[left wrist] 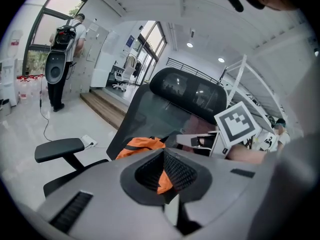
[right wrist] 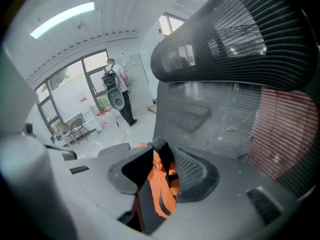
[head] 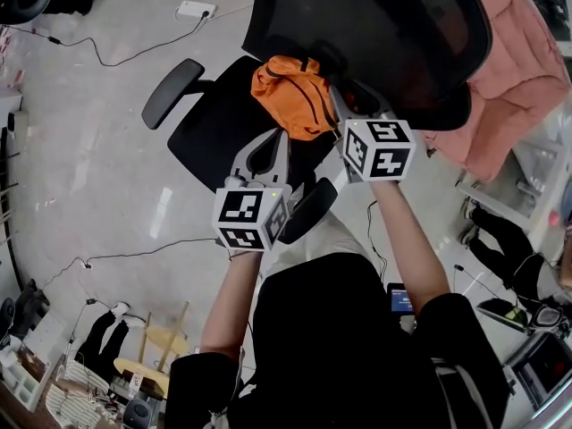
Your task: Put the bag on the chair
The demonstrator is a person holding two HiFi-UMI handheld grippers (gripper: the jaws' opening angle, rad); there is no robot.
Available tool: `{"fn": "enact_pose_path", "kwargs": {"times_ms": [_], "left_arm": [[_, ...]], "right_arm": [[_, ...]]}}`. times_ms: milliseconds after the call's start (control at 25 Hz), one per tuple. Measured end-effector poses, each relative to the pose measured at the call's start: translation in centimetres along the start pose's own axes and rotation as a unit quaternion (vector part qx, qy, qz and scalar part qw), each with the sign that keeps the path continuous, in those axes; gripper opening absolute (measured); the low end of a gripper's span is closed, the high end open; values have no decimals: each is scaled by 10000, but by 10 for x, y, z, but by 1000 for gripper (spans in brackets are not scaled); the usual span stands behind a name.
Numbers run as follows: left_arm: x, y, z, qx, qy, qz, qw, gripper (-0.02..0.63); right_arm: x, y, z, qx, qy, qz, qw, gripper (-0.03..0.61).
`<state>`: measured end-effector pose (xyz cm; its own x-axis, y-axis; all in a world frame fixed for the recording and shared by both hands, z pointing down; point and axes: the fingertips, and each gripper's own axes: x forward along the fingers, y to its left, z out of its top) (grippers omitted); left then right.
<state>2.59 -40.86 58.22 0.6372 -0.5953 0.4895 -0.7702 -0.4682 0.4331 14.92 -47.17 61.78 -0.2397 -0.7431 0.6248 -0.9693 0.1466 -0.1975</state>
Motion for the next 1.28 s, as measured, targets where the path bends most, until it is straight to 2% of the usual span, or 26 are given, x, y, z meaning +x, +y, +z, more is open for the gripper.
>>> {"fn": "enact_pose_path", "kwargs": {"times_ms": [320, 720, 1280], "left_arm": [[-25, -12, -5, 39, -79, -14, 10000, 11], [-83, -43, -3, 302, -426, -10, 9986, 11], [-182, -85, 14, 760, -1036, -53, 9917, 11]], "right_arm": [[-29, 12, -3, -21, -64, 23, 10000, 114], [-99, 48, -8, -147, -332, 266, 9990, 109], [-208, 108, 10, -457, -1148, 337, 9918, 9]]}}
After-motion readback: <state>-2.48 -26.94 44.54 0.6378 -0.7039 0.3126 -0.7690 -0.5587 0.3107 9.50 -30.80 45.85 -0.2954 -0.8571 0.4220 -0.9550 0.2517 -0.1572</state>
